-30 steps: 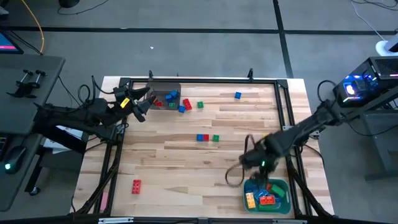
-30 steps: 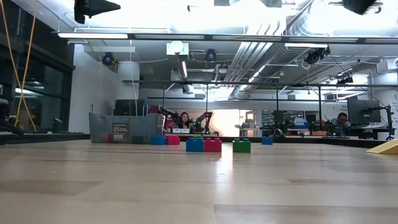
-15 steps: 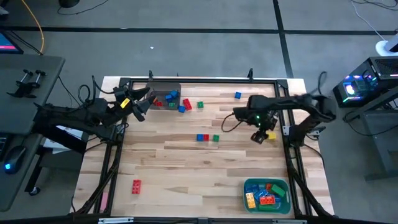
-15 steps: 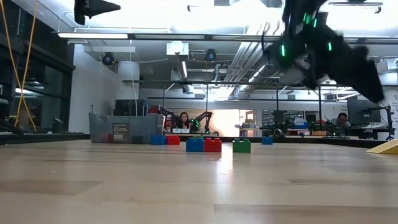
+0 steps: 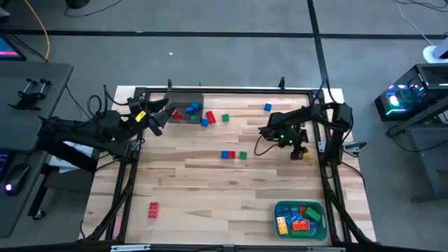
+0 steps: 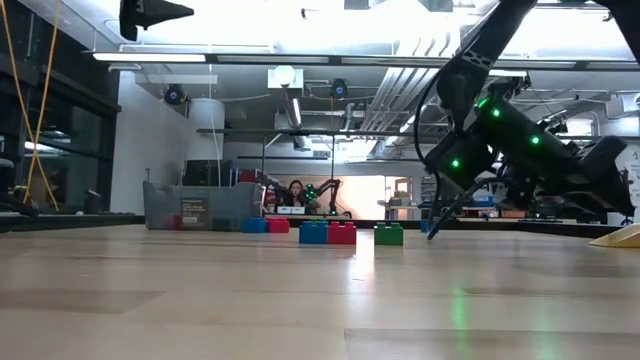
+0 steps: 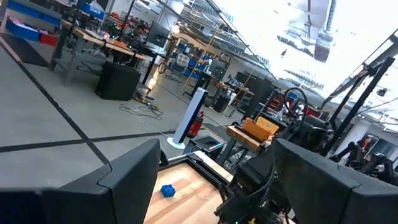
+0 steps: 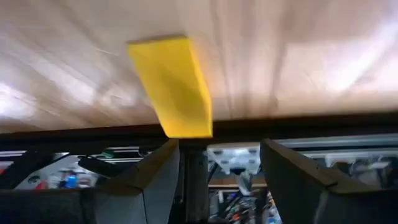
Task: Sort blocks by size
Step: Put the yellow block into the blue bin
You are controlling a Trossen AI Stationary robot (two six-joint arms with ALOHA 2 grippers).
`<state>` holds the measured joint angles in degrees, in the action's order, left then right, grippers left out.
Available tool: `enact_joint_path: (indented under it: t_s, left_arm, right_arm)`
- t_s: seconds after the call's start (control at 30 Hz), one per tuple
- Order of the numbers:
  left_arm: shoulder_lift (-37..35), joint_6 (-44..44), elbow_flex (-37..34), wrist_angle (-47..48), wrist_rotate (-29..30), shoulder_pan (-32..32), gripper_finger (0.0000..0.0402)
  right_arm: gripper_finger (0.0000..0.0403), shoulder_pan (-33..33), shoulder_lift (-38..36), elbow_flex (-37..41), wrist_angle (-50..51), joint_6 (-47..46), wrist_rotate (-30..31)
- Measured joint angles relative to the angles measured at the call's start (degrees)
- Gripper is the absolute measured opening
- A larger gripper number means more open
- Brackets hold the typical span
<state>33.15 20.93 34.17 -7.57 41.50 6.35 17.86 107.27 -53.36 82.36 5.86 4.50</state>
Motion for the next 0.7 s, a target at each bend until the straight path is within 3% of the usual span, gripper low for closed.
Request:
enact_joint_path:
  t_s: [0.27, 0.7]
  left_arm:
    - [0.00, -0.02, 0.00, 0.03, 0.00, 0.00, 0.0295]
    - [0.00, -0.02, 0.00, 0.23, -0.70, 0.02, 0.0295]
  right_arm:
    - [0.0220, -2.22, 0.10, -0.02, -0.52, 1.28, -4.45]
    - [0.0220, -5.62, 0.10, 6.64, -5.19, -0.21, -3.81]
